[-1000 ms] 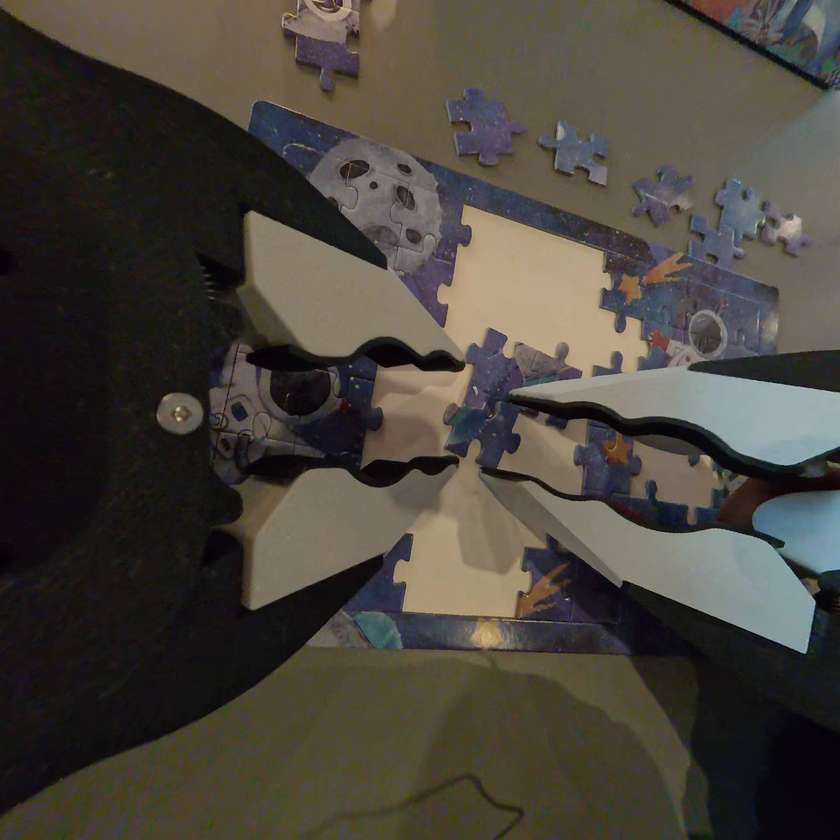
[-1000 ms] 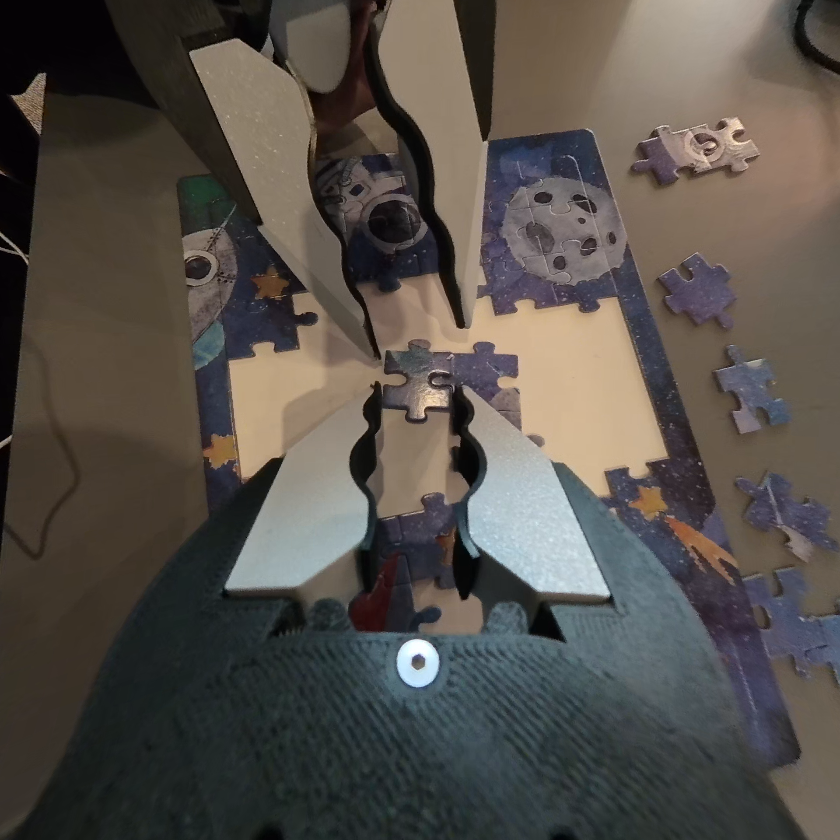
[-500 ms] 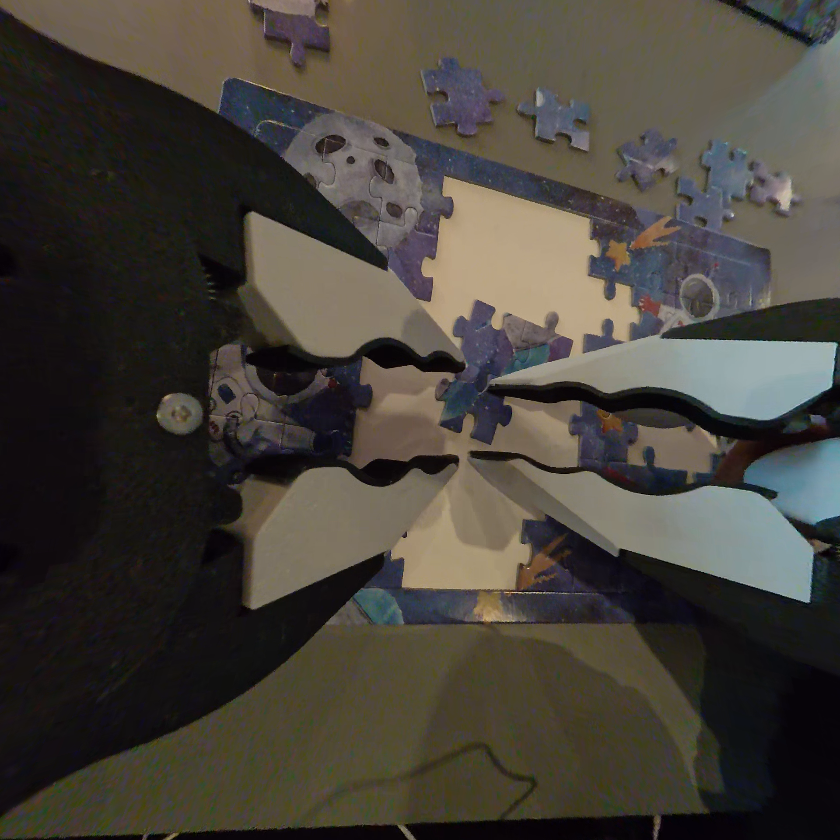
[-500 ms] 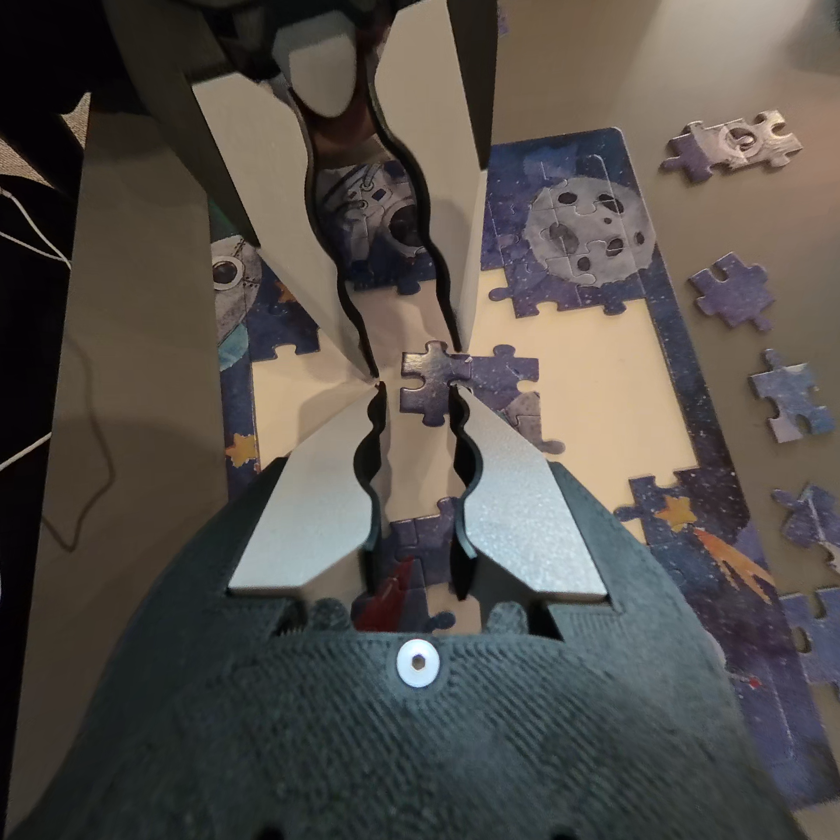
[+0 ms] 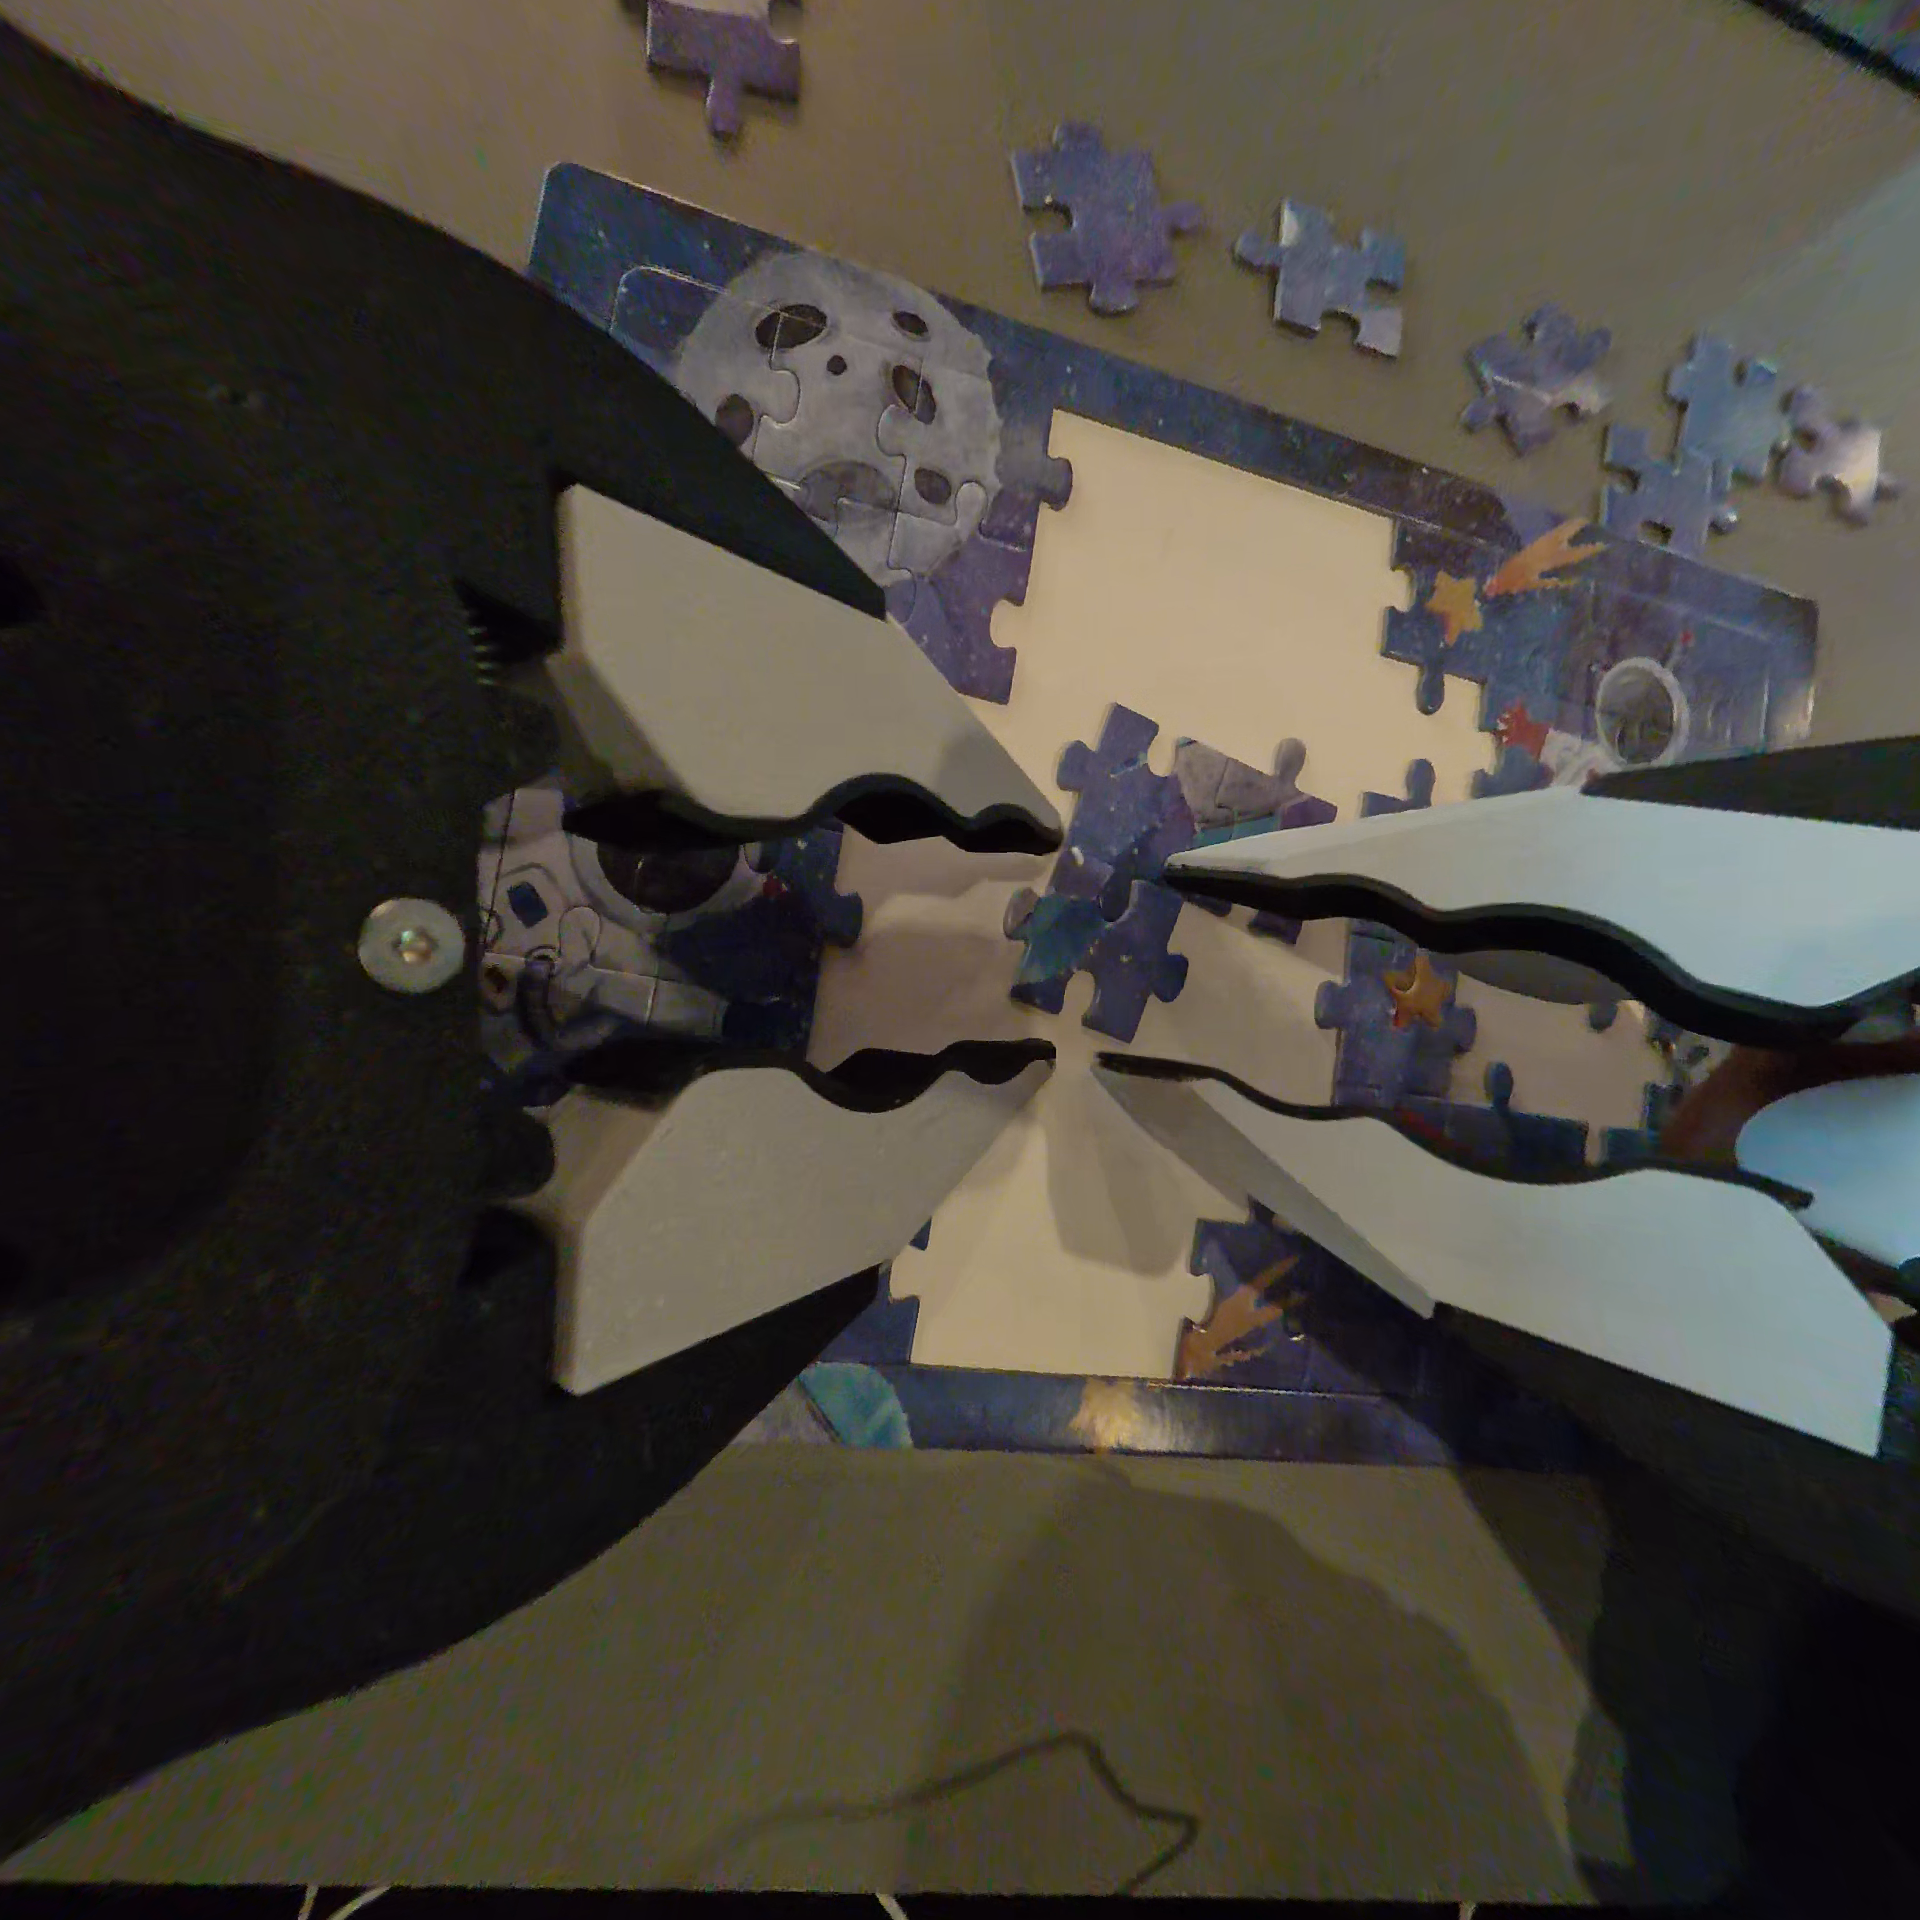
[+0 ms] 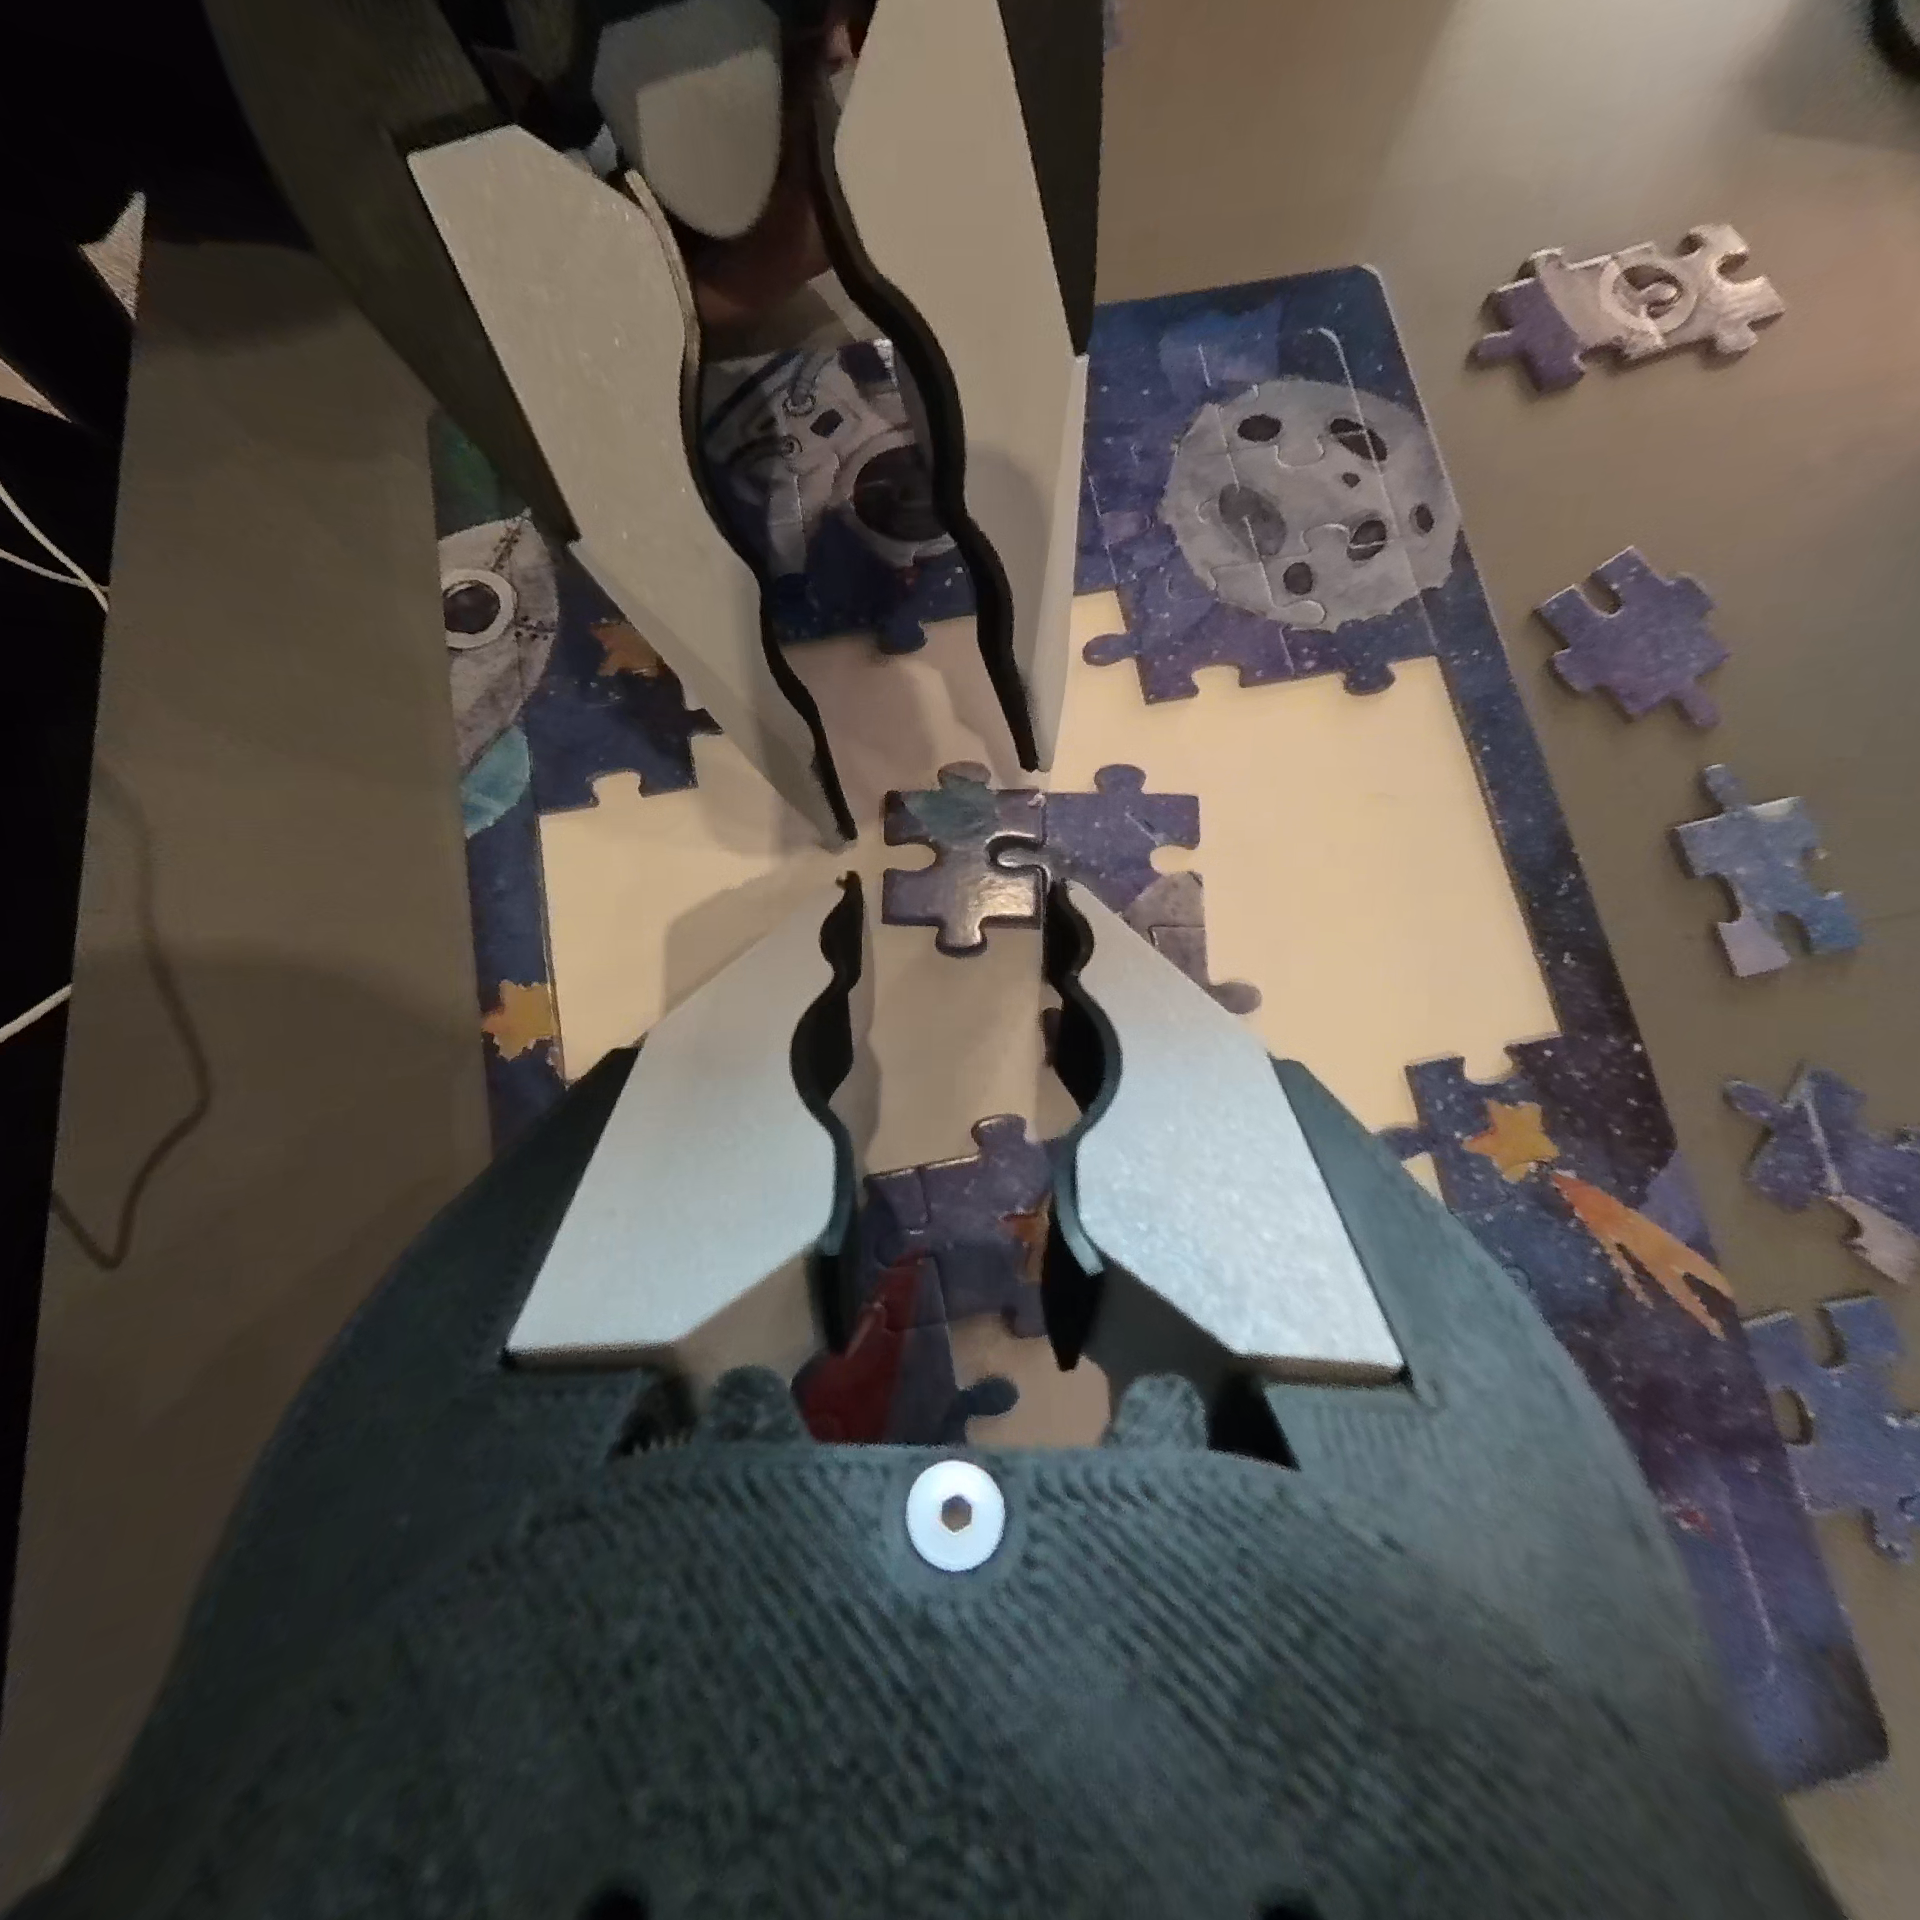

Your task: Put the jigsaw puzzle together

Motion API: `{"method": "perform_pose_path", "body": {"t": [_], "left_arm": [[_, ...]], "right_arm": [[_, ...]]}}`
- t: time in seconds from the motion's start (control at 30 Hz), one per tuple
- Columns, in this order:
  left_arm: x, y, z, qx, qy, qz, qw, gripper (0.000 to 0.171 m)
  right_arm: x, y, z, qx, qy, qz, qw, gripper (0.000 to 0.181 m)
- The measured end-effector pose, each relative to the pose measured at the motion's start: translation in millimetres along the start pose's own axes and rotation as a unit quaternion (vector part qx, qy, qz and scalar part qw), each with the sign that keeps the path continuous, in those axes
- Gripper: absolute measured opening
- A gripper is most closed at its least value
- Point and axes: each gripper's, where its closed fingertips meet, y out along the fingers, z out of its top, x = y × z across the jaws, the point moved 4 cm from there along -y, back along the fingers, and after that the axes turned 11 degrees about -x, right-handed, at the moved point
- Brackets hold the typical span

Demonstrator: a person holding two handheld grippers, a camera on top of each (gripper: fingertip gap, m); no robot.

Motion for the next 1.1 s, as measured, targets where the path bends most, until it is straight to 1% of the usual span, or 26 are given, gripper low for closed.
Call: {"method": "perform_pose_path", "body": {"t": [0.07,0.33,0.67,0.93,1.0,1.03,1.1], "left_arm": [[0.0,0.3,-0.5,-0.002,-0.003,-0.004,1.000,0.034],[3.8,0.7,-1.7,-0.007,-0.002,-0.023,1.000,0.021],[4.6,0.5,-1.2,-0.005,0.010,-0.015,1.000,0.019],[7.0,0.1,-0.6,-0.002,0.022,-0.015,1.000,0.019],[8.5,0.0,-0.6,-0.001,0.028,-0.017,0.999,0.019],[9.1,-0.1,-0.6,-0.001,0.031,-0.017,0.999,0.019],[10.0,0.0,-0.5,0.000,0.034,-0.017,0.999,0.019]], "right_arm": [[0.3,-0.7,-1.1,0.000,0.001,0.001,1.000,0.035],[1.5,-5.1,-4.1,0.001,0.003,0.001,1.000,0.035],[2.9,-7.8,-6.5,0.001,0.003,0.002,1.000,0.034],[6.7,-14.8,-6.6,0.022,0.015,0.009,1.000,0.037],[10.8,-15.8,-7.9,0.020,0.015,-0.004,1.000,0.037],[16.3,-13.8,-6.1,0.021,0.020,-0.020,0.999,0.038],[29.8,-19.9,-5.8,0.032,0.039,-0.062,0.997,0.037]]}}
